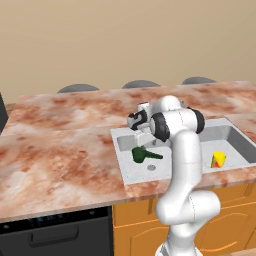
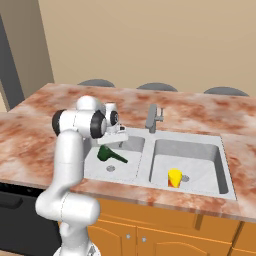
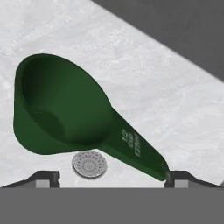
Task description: Move any existing items from the left basin to the right basin for drying. Then move the measuring cup from the counter to the left basin of the sink for washing.
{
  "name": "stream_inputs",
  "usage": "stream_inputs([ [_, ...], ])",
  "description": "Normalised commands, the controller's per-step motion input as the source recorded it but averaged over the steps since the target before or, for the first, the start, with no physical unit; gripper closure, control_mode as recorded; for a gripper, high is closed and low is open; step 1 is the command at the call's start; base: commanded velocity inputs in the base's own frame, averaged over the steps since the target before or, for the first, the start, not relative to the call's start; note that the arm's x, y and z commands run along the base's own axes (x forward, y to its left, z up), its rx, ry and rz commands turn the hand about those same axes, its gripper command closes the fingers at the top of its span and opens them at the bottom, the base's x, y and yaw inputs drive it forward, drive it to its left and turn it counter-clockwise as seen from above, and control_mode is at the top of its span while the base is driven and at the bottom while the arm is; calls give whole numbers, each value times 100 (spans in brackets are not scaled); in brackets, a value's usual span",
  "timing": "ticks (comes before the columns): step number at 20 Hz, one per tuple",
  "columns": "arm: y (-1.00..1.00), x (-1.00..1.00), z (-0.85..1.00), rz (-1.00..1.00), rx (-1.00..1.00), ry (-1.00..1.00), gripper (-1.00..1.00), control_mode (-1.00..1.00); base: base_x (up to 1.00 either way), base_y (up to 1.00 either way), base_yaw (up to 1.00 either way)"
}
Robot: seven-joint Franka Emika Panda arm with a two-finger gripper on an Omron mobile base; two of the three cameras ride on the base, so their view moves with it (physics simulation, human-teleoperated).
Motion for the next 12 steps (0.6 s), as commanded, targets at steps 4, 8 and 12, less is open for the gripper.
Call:
stream_inputs([
  [4,0,-13,53,0,0,0,-100,-100,0,0,0],
  [8,2,-19,56,0,0,0,-100,-100,0,0,0],
  [12,16,-36,51,0,0,0,-100,-100,0,0,0],
])
